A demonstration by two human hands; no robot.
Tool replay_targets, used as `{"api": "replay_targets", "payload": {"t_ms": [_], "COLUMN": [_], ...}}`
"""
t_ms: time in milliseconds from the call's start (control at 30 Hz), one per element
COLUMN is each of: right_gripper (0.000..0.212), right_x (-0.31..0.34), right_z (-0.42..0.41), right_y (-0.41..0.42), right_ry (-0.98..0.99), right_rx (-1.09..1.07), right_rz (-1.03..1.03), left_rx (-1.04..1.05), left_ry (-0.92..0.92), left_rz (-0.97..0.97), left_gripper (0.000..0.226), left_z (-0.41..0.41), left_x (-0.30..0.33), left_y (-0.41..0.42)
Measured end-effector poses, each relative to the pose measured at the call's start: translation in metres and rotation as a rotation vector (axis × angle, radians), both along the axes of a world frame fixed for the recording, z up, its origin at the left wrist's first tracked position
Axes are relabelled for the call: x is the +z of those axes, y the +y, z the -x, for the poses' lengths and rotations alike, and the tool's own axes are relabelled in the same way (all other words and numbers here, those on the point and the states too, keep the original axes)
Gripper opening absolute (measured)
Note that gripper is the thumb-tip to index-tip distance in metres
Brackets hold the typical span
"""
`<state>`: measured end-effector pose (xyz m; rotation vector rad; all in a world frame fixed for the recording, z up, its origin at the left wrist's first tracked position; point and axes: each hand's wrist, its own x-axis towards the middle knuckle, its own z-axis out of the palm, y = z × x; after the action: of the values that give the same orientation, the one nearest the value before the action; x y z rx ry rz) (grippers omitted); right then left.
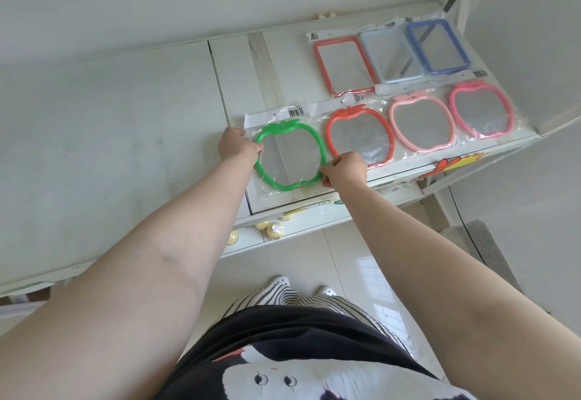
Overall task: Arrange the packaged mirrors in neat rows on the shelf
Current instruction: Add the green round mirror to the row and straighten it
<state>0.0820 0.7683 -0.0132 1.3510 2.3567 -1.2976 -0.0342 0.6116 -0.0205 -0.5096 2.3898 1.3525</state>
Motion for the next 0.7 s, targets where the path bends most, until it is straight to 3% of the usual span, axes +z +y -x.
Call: {"api": "replay_targets", "payload": {"t_ms": [200,400,500,700], "right_gripper": [0.038,0.032,0.017,0.015], "right_x": [0.002,0.008,0.017,0.035], "right_z": [0.000,-0.007,-0.013,-0.027], "right_y": [-0.001,0.000,0.006,0.037], "right_ry": [-0.019,-0.027,-0.007,0.029], "right_rx": [0.018,0.053,0.046,-0.005], "right_rz": [-0.036,-0.057,-0.060,-0.081], "left_rx": [-0.031,-0.039,-0.093,-0.326], "left_ry": [0.054,0.140,0.230,0.299], "left_rz": [0.099,0.326,0.335,0.285], "left_gripper": [0.056,0.060,0.061,0.057], "left_z": [-0.003,-0.008,-0.010,-0.021], "left_x": [-0.001,0.014,0.026,0.038], "left_y": [0.004,0.018,0.038,0.086]}}
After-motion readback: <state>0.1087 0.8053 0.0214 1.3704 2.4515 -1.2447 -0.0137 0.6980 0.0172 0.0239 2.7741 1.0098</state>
